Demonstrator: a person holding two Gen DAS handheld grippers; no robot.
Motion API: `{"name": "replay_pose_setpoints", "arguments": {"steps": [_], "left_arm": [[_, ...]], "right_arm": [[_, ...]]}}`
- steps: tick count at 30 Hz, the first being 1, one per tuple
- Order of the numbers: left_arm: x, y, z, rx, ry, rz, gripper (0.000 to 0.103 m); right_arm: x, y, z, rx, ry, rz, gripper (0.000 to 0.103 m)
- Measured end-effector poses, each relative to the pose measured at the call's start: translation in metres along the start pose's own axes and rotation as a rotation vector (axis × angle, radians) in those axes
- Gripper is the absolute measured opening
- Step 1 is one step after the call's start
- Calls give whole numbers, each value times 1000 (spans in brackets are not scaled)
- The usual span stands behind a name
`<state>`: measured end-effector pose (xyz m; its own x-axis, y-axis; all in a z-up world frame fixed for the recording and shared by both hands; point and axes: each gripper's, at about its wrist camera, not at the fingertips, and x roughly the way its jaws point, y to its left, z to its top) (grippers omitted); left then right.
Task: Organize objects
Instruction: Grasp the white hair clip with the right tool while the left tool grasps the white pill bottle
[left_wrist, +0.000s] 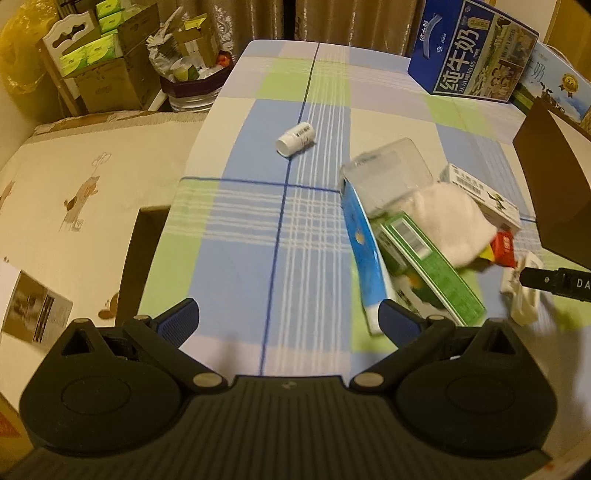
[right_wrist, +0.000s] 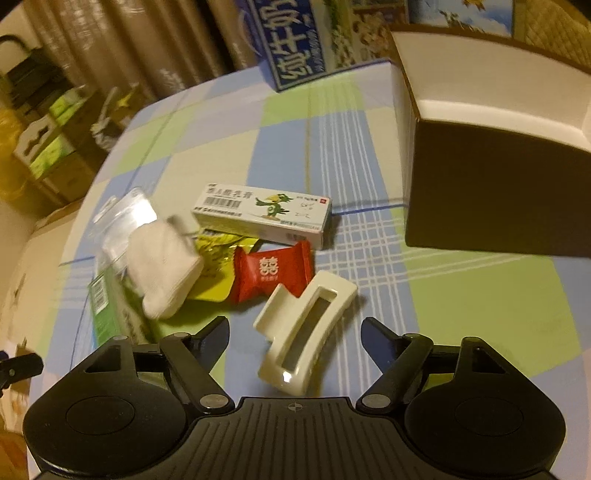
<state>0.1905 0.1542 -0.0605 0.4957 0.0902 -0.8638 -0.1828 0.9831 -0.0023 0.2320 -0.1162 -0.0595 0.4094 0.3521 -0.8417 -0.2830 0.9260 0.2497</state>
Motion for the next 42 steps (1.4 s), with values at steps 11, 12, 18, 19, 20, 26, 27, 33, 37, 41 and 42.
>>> {"name": "replay_pose_setpoints", "arguments": {"steps": [11,12,18,19,20,26,27,33,37,41,42], "left_arm": [[44,9,42,57,-11,-32,101],[48,10,46,63,-14,-35,100],[71,8,73,130,-33,-48,91],[75,8,78,143,-38,-50,91],[79,7,83,156,-44,-52,90],[110,2,117,250,-73,-76,74],[116,2,123,266,-71,-80,69],[150,-3,148,340,-53,-99,57],[163,-10,155,386,-37,-100,38],[169,-11,159,399,-32,-112,25],[169,-11,160,400,-32,-116,23]], "right_arm": [[21,-4,3,44,49,-54,47],[21,-5,3,40,52,-56,44],[10,-21,2,60,61,-57,39],[7,-25,1,72,59,-61,39],[3,-32,0,94,56,-67,39],[-25,-69,1,194,21,-133,39],[-30,-76,2,209,15,-145,39],[-58,-110,0,293,-18,-229,39],[-72,-129,-1,327,-38,-274,39],[-83,-144,-2,353,-54,-304,39],[-85,-147,-3,355,-58,-309,39]]}}
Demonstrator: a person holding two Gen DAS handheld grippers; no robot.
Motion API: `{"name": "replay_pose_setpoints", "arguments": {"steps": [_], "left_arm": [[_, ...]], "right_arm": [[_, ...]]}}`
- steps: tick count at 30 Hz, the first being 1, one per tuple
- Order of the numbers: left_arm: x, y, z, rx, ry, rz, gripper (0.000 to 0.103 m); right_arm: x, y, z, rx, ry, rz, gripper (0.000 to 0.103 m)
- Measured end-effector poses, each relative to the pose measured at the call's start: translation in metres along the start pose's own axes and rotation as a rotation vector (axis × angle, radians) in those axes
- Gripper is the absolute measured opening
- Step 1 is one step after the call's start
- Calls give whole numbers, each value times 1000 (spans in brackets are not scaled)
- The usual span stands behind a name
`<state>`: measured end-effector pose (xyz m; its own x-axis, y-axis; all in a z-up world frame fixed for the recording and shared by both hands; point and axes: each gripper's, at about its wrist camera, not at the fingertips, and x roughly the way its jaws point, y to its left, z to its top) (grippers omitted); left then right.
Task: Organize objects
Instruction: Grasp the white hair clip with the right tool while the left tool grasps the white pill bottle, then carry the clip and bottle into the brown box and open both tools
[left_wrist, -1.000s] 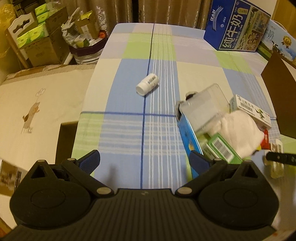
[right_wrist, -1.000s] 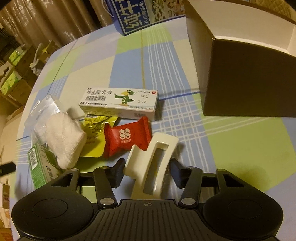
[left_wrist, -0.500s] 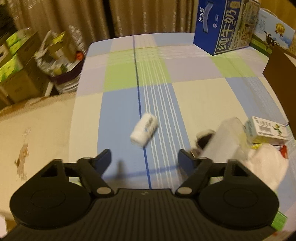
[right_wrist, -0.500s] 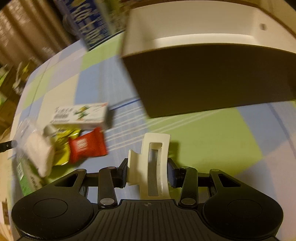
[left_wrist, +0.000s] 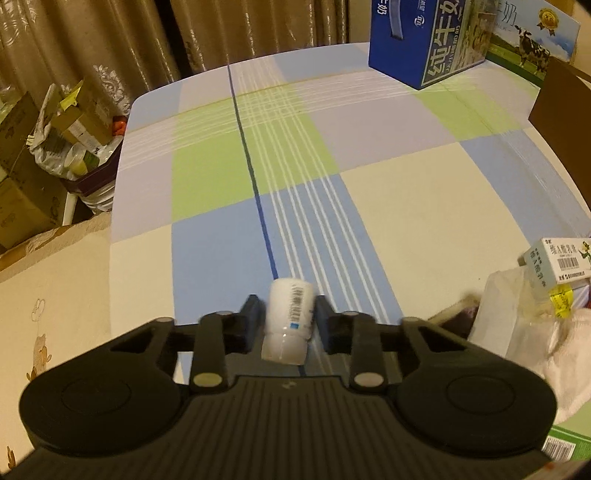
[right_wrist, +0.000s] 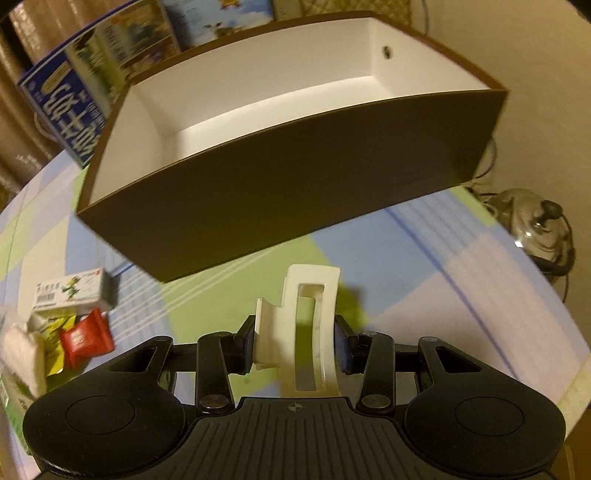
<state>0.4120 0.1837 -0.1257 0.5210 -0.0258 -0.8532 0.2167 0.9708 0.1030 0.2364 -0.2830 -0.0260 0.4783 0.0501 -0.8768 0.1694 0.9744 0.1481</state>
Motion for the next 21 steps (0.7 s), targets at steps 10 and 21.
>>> {"name": "replay_pose_setpoints", "arguments": {"steps": [10,21], "left_arm": [[-28,-10,-3,-52,-13,8,22],[-118,-84,11,-103,-118,-48,22]], "right_arm": [[-17,-29,8,6,-46,12,39],[-58,-66,54,-86,-148,171,39]]}}
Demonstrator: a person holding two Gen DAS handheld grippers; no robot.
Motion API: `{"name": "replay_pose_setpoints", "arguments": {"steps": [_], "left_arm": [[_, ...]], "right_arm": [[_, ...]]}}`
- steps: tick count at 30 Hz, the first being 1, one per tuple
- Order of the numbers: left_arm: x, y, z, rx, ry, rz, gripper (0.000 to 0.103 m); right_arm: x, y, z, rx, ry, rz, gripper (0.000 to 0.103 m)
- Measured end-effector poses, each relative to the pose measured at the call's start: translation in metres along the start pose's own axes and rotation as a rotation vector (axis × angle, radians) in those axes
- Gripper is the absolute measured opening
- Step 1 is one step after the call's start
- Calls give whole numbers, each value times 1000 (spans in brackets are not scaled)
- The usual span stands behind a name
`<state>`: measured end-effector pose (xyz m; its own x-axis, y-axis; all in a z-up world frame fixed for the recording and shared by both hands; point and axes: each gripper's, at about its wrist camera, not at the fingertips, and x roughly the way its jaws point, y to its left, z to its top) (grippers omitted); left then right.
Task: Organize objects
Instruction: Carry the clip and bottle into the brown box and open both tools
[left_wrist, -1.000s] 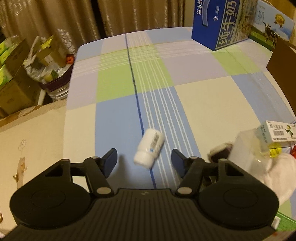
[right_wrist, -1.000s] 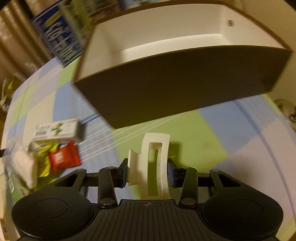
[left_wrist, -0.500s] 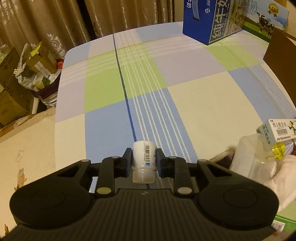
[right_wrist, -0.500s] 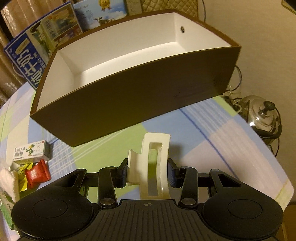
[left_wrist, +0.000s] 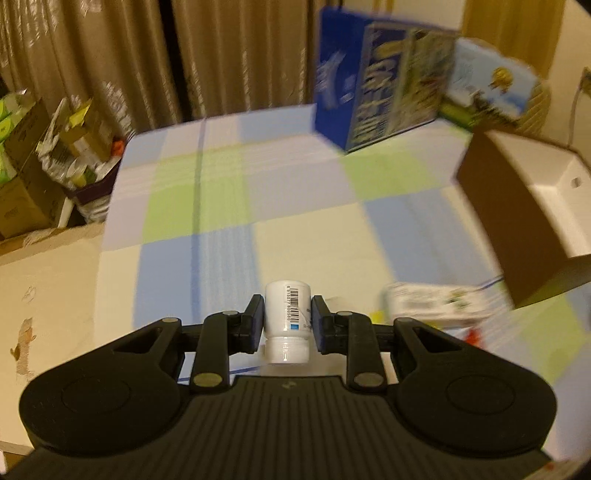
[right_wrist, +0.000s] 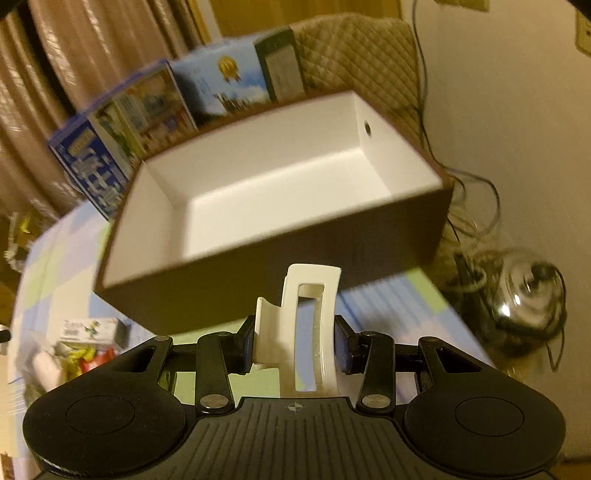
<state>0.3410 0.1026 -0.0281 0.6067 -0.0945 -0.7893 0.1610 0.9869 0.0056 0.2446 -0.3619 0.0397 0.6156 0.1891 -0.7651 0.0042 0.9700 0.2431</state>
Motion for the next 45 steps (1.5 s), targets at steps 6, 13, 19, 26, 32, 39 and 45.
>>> {"name": "replay_pose_setpoints", "arguments": {"steps": [6,13,19,26,32,39,45], "left_arm": [[-28,-84,23,-7,-55,-92,22],[-24,-193,60,8,-81,-219,22],[6,-276,81,36,-33,-273,22],[67,-339,83,25,125,-256,22],[115,-356,82,-28,262,-241,23],[150,-362,78,-91,368,-220,23],[155,-364,75,-91,377,-216,23]], "right_arm": [[-12,-15,39,-73,-49,74,39],[1,-26,83,-130,-86,149,39],[37,-29,109,-165,-35,186,39],[90,-22,110,-192,116,163,39],[124,-21,108,-231,227,135,39],[147,-23,108,-258,306,121,39],[152,-25,108,-252,324,128,39]]}}
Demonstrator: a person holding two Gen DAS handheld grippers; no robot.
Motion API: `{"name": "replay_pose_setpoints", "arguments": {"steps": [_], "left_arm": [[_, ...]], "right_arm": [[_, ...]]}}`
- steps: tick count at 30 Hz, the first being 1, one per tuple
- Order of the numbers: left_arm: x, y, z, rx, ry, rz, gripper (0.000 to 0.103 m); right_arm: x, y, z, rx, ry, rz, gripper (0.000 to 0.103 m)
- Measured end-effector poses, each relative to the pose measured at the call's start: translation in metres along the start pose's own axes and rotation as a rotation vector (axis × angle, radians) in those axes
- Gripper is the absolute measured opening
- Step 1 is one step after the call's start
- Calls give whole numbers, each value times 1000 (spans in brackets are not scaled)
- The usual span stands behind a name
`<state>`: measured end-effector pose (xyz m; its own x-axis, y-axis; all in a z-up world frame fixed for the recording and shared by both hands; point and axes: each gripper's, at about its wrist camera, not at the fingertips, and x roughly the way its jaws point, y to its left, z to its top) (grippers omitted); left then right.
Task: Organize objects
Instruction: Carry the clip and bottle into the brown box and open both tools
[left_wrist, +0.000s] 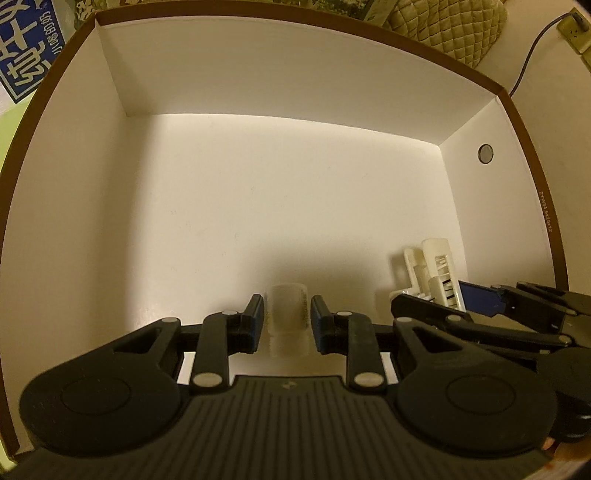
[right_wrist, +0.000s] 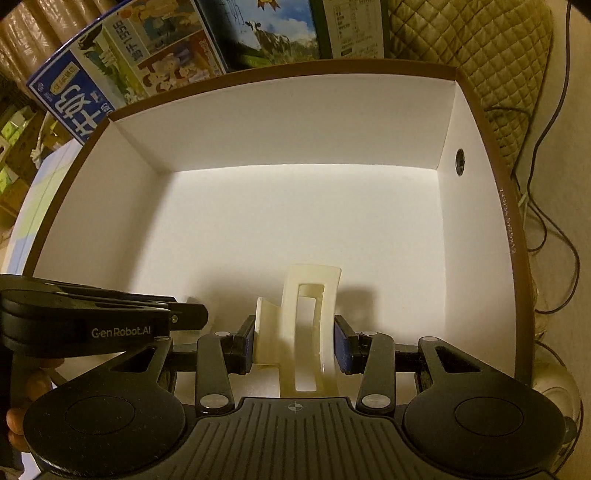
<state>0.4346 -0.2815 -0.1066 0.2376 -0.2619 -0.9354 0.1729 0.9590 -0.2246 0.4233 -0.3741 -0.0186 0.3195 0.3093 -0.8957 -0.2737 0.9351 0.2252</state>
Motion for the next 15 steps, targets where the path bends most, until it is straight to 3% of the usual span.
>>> {"name": "replay_pose_setpoints", "arguments": {"steps": [7,11,15], "left_arm": [[-9,3,-5,26,-34,11,35],[-23,4,4,50,-68,32,42],[-42,6,-1,64,-115,39,50]], "right_arm": [[-2,-5,2,31,-11,33,39],[-13,-9,0,55,-62,42,49],[-33,-9,-7,42,-109,32,51]]}}
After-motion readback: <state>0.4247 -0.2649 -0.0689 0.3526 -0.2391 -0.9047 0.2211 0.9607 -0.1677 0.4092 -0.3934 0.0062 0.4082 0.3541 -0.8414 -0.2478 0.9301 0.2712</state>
